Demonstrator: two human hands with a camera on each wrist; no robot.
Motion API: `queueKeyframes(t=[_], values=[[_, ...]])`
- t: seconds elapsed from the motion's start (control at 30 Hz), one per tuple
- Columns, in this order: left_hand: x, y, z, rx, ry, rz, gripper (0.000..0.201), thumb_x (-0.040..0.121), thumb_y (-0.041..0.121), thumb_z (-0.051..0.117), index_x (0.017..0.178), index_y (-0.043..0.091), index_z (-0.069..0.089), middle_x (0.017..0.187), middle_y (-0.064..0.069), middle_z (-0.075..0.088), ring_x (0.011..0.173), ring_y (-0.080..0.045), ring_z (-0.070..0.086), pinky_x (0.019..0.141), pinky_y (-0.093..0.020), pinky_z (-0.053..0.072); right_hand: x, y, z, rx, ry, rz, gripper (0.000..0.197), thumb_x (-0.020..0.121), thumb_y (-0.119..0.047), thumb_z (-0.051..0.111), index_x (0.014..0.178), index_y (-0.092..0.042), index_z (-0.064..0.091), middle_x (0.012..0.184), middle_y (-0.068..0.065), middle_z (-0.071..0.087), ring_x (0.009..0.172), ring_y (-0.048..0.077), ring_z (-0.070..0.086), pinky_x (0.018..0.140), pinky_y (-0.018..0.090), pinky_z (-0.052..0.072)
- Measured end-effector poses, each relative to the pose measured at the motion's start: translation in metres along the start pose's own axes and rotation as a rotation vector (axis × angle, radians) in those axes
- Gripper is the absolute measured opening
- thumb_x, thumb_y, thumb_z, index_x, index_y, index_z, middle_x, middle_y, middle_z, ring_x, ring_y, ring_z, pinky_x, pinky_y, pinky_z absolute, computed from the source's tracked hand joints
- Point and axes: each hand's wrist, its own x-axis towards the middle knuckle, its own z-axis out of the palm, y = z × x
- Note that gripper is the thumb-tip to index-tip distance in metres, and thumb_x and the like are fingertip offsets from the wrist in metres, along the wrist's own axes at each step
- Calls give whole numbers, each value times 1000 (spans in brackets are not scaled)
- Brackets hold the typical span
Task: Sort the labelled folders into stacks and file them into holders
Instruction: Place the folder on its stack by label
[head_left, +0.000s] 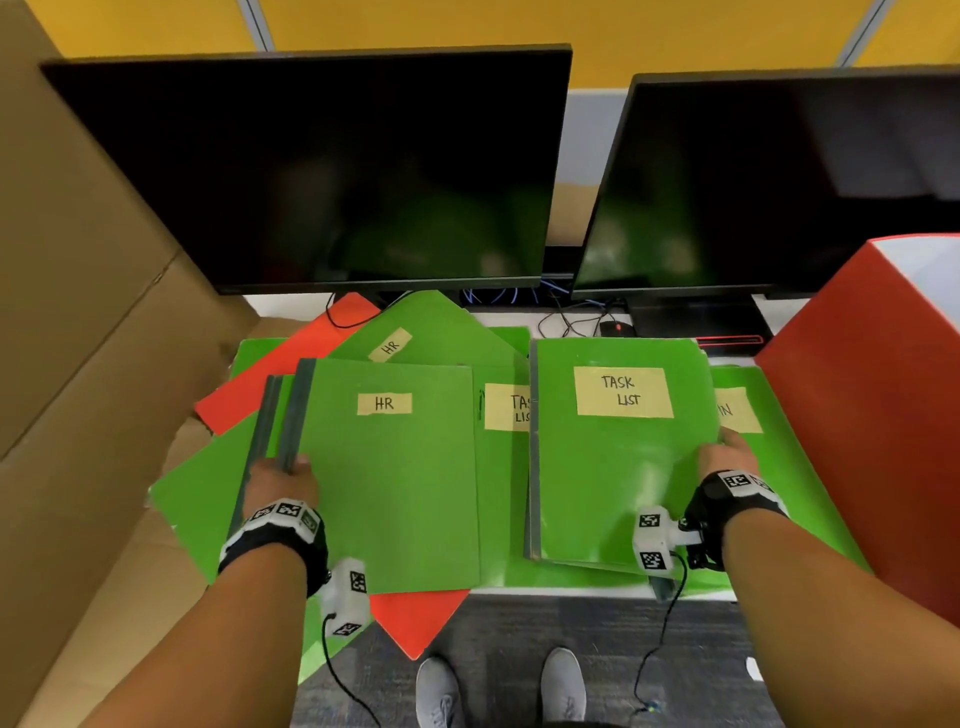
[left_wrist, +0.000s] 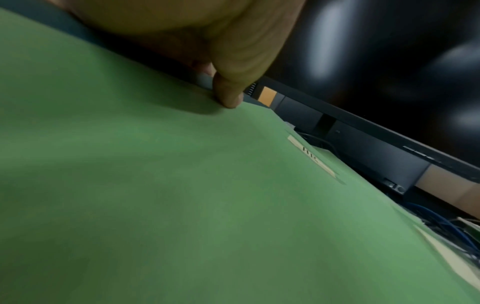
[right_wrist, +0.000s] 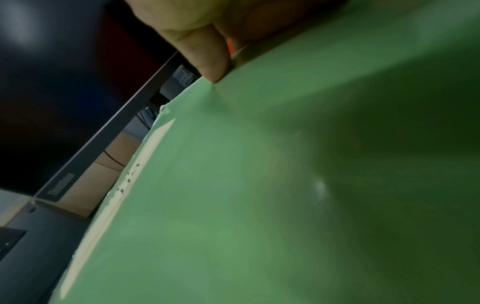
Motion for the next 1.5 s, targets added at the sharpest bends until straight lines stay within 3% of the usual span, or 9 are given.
queueKeyframes(t=[0.23, 0.43, 0.57, 0.73, 0.9, 1.1, 1.2, 1.27, 1.5], values=[[16, -14, -8, 191, 72, -143, 55, 93, 43, 48, 122, -3, 47, 122, -28, 51, 111, -43, 51, 97, -50, 42, -14, 2, 33, -85, -40, -1, 64, 87, 1, 36, 144, -30, 33, 147, 6, 39, 113, 29, 55, 93, 43, 48], [27, -21, -5, 211, 66, -163, 55, 95, 40, 47, 125, -6, 44, 125, -29, 46, 114, -43, 47, 99, -49, 38, -26, 10, 61, -255, -71, -36, 59, 92, -2, 37, 146, -24, 29, 145, 12, 40, 89, 27, 57, 71, 32, 48], [32, -22, -6, 203, 50, -162, 55, 94, 41, 48, 125, -4, 44, 125, -28, 48, 114, -42, 49, 98, -50, 40, -34, 10, 68, -373, -50, -24, 52, 93, -2, 40, 143, -11, 33, 137, 18, 48, 114, 34, 53, 91, 38, 45], [35, -24, -6, 149, 65, -142, 48, 94, 37, 51, 122, -2, 43, 124, -26, 54, 112, -42, 54, 97, -49, 41, -45, 7, 77, -382, 9, -64, 56, 85, 0, 44, 138, -19, 34, 106, 17, 57, 94, 34, 57, 74, 38, 50], [30, -24, -11, 15, 57, -136, 39, 94, 23, 52, 124, 3, 37, 122, -27, 51, 106, -47, 55, 86, -52, 47, -60, 2, 86, -720, 131, -240, 66, 77, -9, 55, 137, -29, 37, 131, 11, 40, 119, 31, 40, 98, 42, 38], [31, -22, -16, 68, 6, -134, 35, 100, 23, 37, 122, -3, 44, 120, -28, 54, 105, -45, 55, 86, -50, 48, -74, 3, 109, -966, -228, -627, 56, 86, -27, 55, 135, -48, 38, 146, -4, 28, 130, 24, 30, 107, 48, 34], [29, -20, -20, 20, 19, -136, 27, 99, 15, 36, 120, -1, 45, 119, -28, 55, 107, -44, 56, 84, -50, 46, -73, 7, 120, -1128, -369, -570, 71, 85, -28, 59, 142, -51, 23, 154, -12, 8, 141, 26, 13, 109, 57, 23], [28, -20, -26, -18, 23, -125, 27, 99, 13, 34, 120, -1, 44, 120, -27, 55, 108, -44, 55, 84, -49, 45, -68, 5, 123, -1178, -393, -533, 76, 84, -21, 60, 142, -52, 20, 155, -13, 4, 142, 27, 9, 111, 57, 25], [31, -18, -48, -201, 52, -82, 29, 99, 11, 33, 120, -4, 46, 116, -28, 55, 108, -43, 54, 85, -45, 41, -76, -14, 128, -988, -377, -593, 48, 92, -41, 43, 139, -40, 37, 152, -1, 26, 138, 28, 25, 112, 46, 27]])
